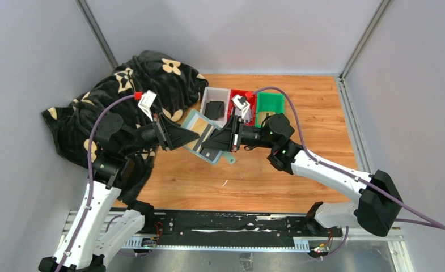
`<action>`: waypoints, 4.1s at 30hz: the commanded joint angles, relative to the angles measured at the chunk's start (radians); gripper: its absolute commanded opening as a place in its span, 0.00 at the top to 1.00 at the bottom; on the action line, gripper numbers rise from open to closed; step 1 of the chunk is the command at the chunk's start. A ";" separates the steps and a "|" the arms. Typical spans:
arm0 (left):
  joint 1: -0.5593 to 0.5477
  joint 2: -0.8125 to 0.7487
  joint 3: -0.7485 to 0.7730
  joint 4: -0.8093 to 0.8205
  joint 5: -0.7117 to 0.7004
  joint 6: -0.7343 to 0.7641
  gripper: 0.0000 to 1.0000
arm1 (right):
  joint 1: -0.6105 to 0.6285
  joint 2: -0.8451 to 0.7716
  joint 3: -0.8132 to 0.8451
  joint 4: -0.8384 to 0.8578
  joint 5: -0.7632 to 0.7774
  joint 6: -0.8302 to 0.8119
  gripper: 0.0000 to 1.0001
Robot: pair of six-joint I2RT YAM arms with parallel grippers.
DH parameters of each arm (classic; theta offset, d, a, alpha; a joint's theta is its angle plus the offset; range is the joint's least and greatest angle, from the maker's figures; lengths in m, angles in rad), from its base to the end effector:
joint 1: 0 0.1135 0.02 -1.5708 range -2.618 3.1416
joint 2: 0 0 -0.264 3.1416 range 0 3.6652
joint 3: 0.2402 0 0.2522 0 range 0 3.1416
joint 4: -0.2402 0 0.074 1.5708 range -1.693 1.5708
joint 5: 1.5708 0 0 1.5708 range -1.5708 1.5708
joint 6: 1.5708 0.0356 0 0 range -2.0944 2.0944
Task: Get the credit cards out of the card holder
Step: Remove the credit card from the card holder, then place the credit card in the storage box.
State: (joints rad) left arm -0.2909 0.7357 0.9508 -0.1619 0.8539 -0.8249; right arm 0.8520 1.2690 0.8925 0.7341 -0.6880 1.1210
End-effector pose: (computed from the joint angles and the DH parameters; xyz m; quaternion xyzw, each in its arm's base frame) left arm 0.1341 -0.0682 0.4068 0.1246 0.6834 -0.5914 0.4095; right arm 0.1716 0.2305 0.3668 -0.2026 0.5690 0.7512 0.2663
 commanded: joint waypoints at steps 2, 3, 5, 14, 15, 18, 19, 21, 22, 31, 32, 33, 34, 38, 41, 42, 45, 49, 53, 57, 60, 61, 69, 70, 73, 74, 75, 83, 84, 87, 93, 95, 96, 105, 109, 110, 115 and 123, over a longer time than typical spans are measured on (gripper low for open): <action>-0.005 -0.015 -0.025 0.045 0.072 -0.056 0.70 | 0.002 -0.010 -0.012 0.068 0.028 0.016 0.97; -0.005 -0.017 -0.026 0.050 0.077 -0.063 0.70 | 0.002 -0.011 -0.015 0.067 0.029 0.015 0.98; -0.005 -0.019 -0.032 0.065 0.087 -0.080 0.70 | 0.002 -0.017 -0.024 0.064 0.033 0.014 0.97; -0.005 -0.041 -0.035 0.079 0.082 -0.081 0.89 | 0.002 -0.076 -0.035 -0.055 0.153 -0.032 0.67; -0.005 -0.042 -0.036 0.079 0.083 -0.083 0.90 | 0.002 -0.078 -0.032 -0.058 0.165 -0.034 0.66; -0.005 -0.044 -0.038 0.079 0.086 -0.080 0.90 | 0.004 -0.076 -0.013 -0.087 0.189 -0.040 0.67; -0.005 -0.046 -0.039 0.079 0.087 -0.080 0.89 | 0.005 -0.074 -0.009 -0.093 0.194 -0.039 0.69; -0.005 -0.047 -0.043 0.079 0.086 -0.075 0.89 | 0.008 -0.065 -0.003 -0.082 0.198 -0.031 0.73; -0.005 -0.048 -0.046 0.078 0.085 -0.072 0.89 | 0.011 -0.060 0.001 -0.074 0.197 -0.026 0.75; -0.005 -0.057 -0.055 0.054 0.080 -0.061 0.56 | 0.019 -0.066 -0.034 0.011 0.168 0.000 1.00; -0.004 -0.059 -0.055 0.051 0.078 -0.063 0.54 | 0.019 -0.071 -0.044 0.013 0.168 0.000 1.00; -0.003 -0.062 -0.058 0.052 0.076 -0.066 0.54 | 0.019 -0.076 -0.055 0.018 0.168 -0.001 1.00; -0.001 -0.067 -0.063 0.061 0.077 -0.074 0.53 | 0.019 -0.079 -0.066 0.023 0.168 0.000 1.00; 0.008 -0.083 -0.075 0.108 0.082 -0.126 0.55 | 0.021 -0.085 -0.096 0.039 0.160 0.008 1.00; 0.016 -0.087 -0.072 0.119 0.094 -0.136 0.59 | 0.021 -0.092 -0.119 0.055 0.150 0.012 1.00; 0.019 -0.088 -0.074 0.127 0.101 -0.142 0.60 | 0.021 -0.100 -0.129 0.057 0.150 0.012 1.00; 0.022 -0.093 -0.078 0.138 0.104 -0.155 0.66 | 0.021 -0.125 -0.154 0.057 0.161 0.005 1.00; 0.024 -0.095 -0.078 0.138 0.093 -0.160 0.74 | 0.021 -0.144 -0.168 0.057 0.159 0.004 1.00; 0.026 -0.095 -0.073 0.129 0.082 -0.153 0.87 | 0.025 -0.148 -0.167 0.065 0.155 0.008 1.00; 0.027 -0.095 -0.067 0.113 0.076 -0.144 0.97 | 0.035 -0.133 -0.148 0.089 0.150 0.019 0.96; 0.028 -0.094 -0.059 0.101 0.074 -0.139 1.00 | 0.042 -0.107 -0.132 0.125 0.144 0.044 0.82; 0.029 -0.094 -0.056 0.099 0.076 -0.140 1.00 | 0.044 -0.099 -0.126 0.137 0.144 0.050 0.76; 0.030 -0.095 -0.052 0.100 0.082 -0.138 1.00 | 0.053 -0.051 -0.114 0.230 0.136 0.087 0.84; 0.030 -0.094 -0.051 0.101 0.083 -0.138 1.00 | 0.053 -0.054 -0.119 0.234 0.138 0.087 0.89; 0.032 -0.092 -0.042 0.105 0.085 -0.139 1.00 | 0.053 -0.078 -0.148 0.223 0.148 0.071 0.96; 0.032 -0.087 -0.039 0.108 0.085 -0.145 1.00 | 0.053 -0.093 -0.160 0.215 0.154 0.063 0.99; 0.033 -0.086 -0.037 0.115 0.086 -0.146 1.00 | 0.053 -0.107 -0.172 0.210 0.159 0.058 1.00; 0.036 -0.077 -0.016 0.132 0.086 -0.159 1.00 | 0.051 -0.201 -0.240 0.146 0.184 0.018 1.00; 0.036 -0.076 -0.014 0.134 0.086 -0.161 1.00 | 0.051 -0.208 -0.242 0.138 0.182 0.009 1.00; 0.036 -0.072 -0.007 0.135 0.086 -0.164 1.00 | 0.051 -0.222 -0.243 0.124 0.182 0.001 1.00; 0.040 -0.067 0.010 0.121 0.089 -0.136 1.00 | 0.021 -0.244 -0.233 0.075 0.148 0.007 1.00; 0.046 -0.064 0.017 0.106 0.093 -0.118 1.00 | -0.024 -0.283 -0.229 0.000 0.119 0.004 1.00; 0.050 -0.062 0.020 0.100 0.098 -0.107 1.00 | -0.069 -0.313 -0.231 -0.050 0.104 -0.010 1.00; 0.071 -0.052 0.053 -0.002 0.097 0.003 1.00 | -0.395 -0.515 -0.106 -0.733 0.063 -0.261 1.00; 0.075 -0.041 0.060 -0.019 0.105 0.019 1.00 | -0.521 -0.440 0.003 -0.977 0.072 -0.394 1.00; 0.075 -0.040 0.061 -0.022 0.107 0.024 1.00 | -0.541 -0.414 0.029 -1.037 0.118 -0.432 1.00; 0.075 -0.041 0.087 -0.093 0.108 0.097 1.00 | -0.585 -0.263 0.129 -1.165 0.329 -0.594 1.00; 0.076 -0.054 0.094 -0.118 0.101 0.137 1.00 | -0.630 0.126 0.341 -1.191 0.493 -0.751 1.00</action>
State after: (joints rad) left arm -0.2237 0.6960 1.0164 -0.2695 0.9421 -0.7242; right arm 0.2596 1.2617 1.1252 -0.3943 -0.3126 0.4911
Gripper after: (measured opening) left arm 0.194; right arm 0.008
